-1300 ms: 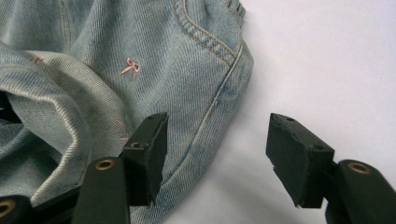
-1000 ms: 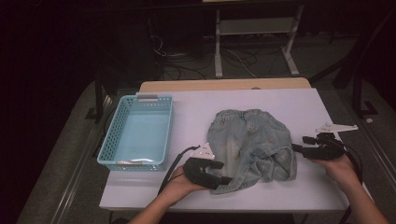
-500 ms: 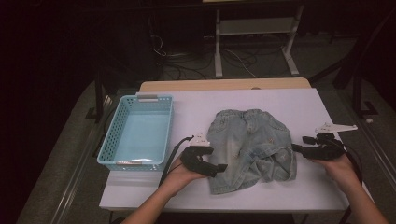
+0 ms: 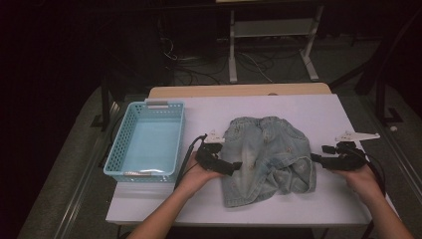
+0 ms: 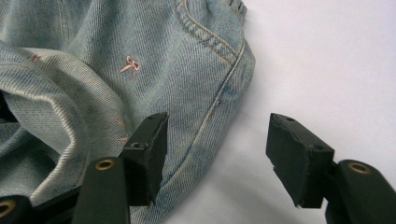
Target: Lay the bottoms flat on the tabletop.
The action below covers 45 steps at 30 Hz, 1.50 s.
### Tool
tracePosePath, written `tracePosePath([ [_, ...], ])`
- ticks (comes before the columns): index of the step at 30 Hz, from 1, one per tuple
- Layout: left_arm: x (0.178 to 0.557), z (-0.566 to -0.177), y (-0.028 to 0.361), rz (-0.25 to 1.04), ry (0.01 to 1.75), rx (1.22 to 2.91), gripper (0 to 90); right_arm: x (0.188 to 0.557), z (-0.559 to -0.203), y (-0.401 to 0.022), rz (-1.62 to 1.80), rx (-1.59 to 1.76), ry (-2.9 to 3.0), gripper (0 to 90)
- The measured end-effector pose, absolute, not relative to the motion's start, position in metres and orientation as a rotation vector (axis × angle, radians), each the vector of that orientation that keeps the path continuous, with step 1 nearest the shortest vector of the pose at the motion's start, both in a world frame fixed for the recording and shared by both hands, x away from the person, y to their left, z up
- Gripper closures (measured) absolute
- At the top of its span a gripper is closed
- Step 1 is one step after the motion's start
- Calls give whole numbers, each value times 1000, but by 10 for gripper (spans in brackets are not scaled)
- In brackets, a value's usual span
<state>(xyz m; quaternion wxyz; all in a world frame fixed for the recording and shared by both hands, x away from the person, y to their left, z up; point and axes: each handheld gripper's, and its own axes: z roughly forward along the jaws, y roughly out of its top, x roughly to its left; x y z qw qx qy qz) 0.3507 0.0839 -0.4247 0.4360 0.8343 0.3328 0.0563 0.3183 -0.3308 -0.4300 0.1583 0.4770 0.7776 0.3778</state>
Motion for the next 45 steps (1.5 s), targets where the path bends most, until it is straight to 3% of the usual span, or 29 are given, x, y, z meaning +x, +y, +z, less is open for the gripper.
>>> tracePosePath([
  [5, 366, -426, 85, 169, 870, 2065, 30, 319, -431, -331, 1077, 1365, 2226, 382],
  [28, 439, -418, 88, 227, 992, 1996, 332, 319, -432, -331, 1076, 1368, 2231, 382],
  [45, 488, -423, 73, 203, 1102, 1999, 380, 320, -432, -330, 1071, 1364, 2236, 382],
])
